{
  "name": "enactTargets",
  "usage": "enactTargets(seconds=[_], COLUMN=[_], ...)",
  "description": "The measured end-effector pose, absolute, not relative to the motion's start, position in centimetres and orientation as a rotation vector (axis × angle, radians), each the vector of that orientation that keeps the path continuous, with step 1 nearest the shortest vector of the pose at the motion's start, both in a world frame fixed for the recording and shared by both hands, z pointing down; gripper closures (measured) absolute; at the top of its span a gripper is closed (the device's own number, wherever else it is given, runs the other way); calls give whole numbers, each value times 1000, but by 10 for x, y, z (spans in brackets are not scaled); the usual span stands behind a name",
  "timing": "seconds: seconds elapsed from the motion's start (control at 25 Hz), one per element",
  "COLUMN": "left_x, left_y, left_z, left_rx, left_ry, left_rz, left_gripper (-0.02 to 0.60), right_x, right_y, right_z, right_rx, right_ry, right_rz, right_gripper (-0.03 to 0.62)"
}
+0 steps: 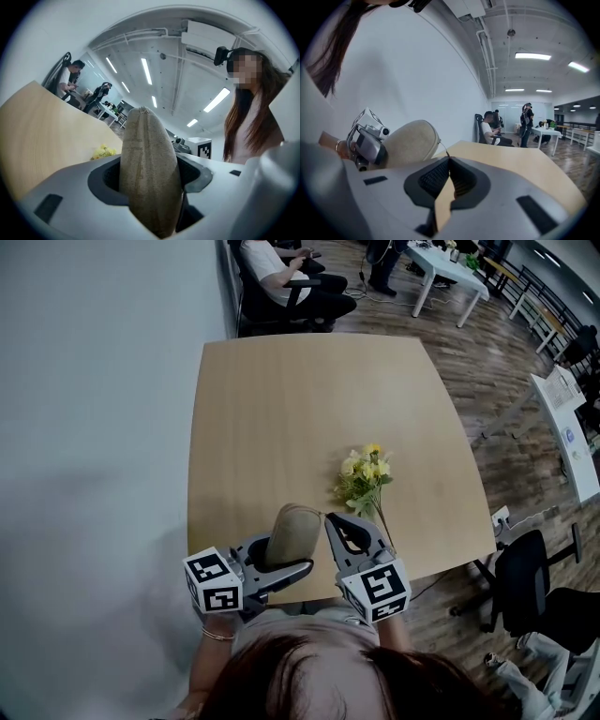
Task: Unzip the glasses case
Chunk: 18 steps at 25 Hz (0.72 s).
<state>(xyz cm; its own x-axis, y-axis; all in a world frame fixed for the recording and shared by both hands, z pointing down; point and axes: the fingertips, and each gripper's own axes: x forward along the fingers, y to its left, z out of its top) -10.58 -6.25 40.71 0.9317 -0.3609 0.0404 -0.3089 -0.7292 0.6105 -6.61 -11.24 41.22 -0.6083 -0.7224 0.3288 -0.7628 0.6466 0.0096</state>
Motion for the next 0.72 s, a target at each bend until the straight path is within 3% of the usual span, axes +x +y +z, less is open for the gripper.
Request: enactTargets(seconds=[0.72], left_x=[-95], left_y=[-72], left_z=[395], left_rx=[2337], left_ry=[-421], left_rz=[-319], left_gripper=[293], right_x=[-55], right_y=[-109], right_z=[411], right_rx=[1188], right_ry=[-2569], right_rz=[187], right_gripper=[576])
